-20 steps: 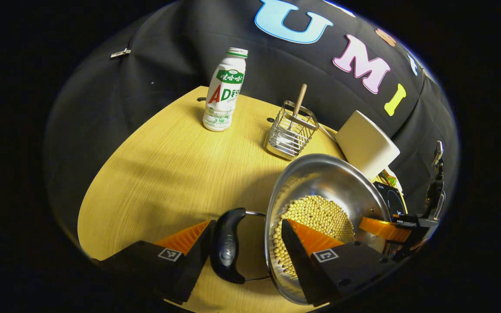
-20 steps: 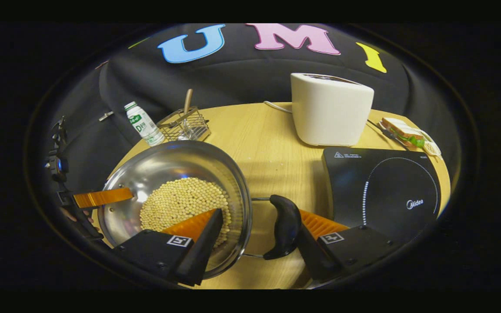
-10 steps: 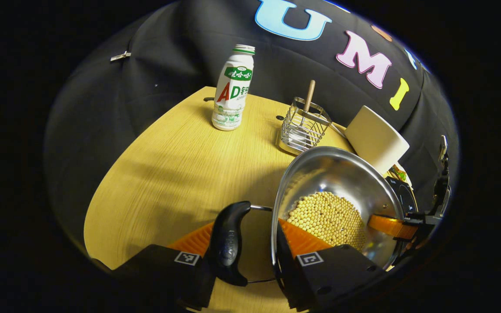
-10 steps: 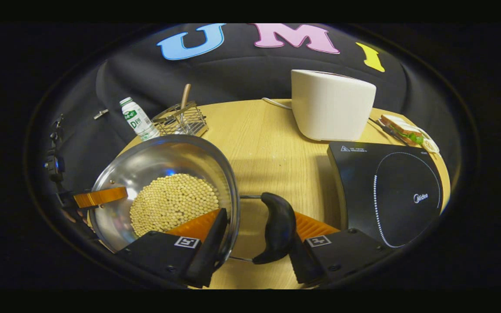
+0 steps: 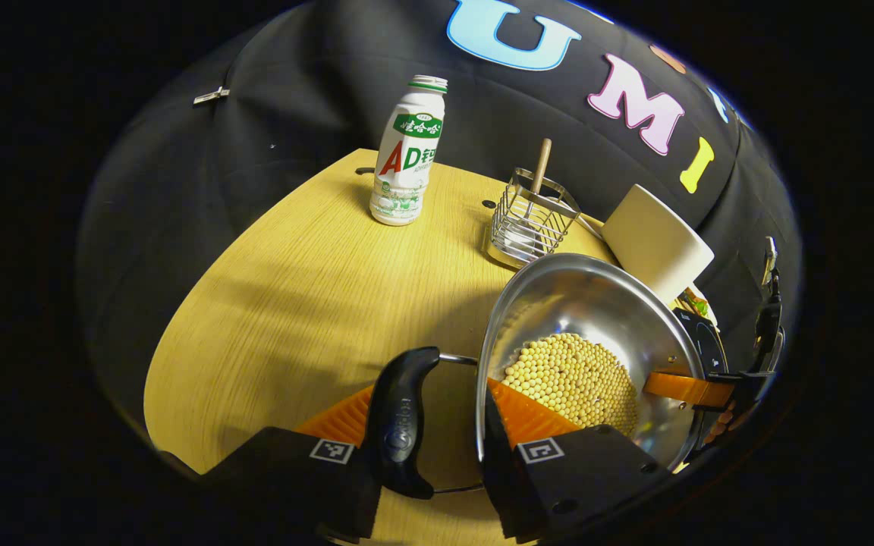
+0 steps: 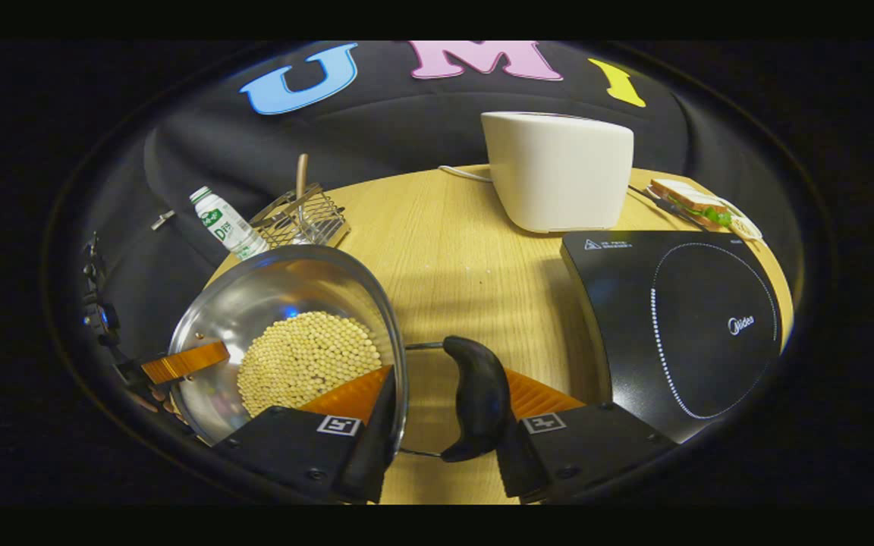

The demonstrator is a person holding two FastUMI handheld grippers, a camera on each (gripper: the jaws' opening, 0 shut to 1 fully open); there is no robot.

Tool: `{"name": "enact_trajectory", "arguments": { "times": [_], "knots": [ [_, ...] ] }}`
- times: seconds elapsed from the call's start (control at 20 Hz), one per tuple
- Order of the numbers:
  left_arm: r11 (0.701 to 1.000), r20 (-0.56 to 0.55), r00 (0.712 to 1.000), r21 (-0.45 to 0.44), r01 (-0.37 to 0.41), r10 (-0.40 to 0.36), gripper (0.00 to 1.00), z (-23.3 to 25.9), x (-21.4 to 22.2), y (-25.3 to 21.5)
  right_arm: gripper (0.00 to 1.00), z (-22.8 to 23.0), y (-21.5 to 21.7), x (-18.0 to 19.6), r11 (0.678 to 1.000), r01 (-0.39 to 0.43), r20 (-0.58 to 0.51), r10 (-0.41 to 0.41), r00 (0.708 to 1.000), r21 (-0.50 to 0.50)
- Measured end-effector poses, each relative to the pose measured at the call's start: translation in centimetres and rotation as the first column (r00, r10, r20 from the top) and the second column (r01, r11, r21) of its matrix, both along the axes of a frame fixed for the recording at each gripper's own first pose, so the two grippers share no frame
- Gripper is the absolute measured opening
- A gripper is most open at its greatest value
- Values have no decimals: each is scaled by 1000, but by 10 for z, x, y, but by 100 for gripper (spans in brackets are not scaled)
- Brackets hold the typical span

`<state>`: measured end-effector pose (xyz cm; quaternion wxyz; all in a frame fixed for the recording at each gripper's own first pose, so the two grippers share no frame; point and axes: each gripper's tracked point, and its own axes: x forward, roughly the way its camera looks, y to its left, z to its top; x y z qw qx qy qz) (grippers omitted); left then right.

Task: First push the handle of the pot to place it horizontally, then grasp the pot with both hands and set it on the induction cooktop.

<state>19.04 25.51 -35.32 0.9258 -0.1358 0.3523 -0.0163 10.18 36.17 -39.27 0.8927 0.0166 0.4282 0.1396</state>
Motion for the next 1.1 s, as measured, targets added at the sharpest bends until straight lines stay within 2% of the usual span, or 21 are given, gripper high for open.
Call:
{"name": "enact_trajectory", "arguments": {
  "times": [0.35, 0.65, 0.9, 0.95, 1.0, 1.1],
  "knots": [
    [999, -12, 999, -5, -34, 34, 61, 4, -20, 2, 60, 12, -1, -8, 999, -33, 17, 33, 999, -18],
    [999, 16, 999, 18, -39, 39, 61, 29, -32, -8, 60, 33, -12, -13, 999, -42, 31, 42, 999, 0],
    [999, 41, 999, 34, -23, 21, 61, 58, -30, -39, 60, 61, -41, -8, 999, -27, 50, 27, 998, 17],
    [999, 45, 999, 34, -18, 17, 61, 62, -29, -48, 56, 66, -49, -5, 1000, -24, 56, 23, 998, 20],
    [999, 48, 999, 33, -13, 12, 61, 67, -28, -57, 60, 73, -58, -3, 1000, -20, 63, 19, 998, 20],
    [999, 58, 998, 34, -1, -1, 61, 76, -24, -78, 60, 82, -76, 3, 1000, -9, 74, 7, 997, 23]
  ]
}}
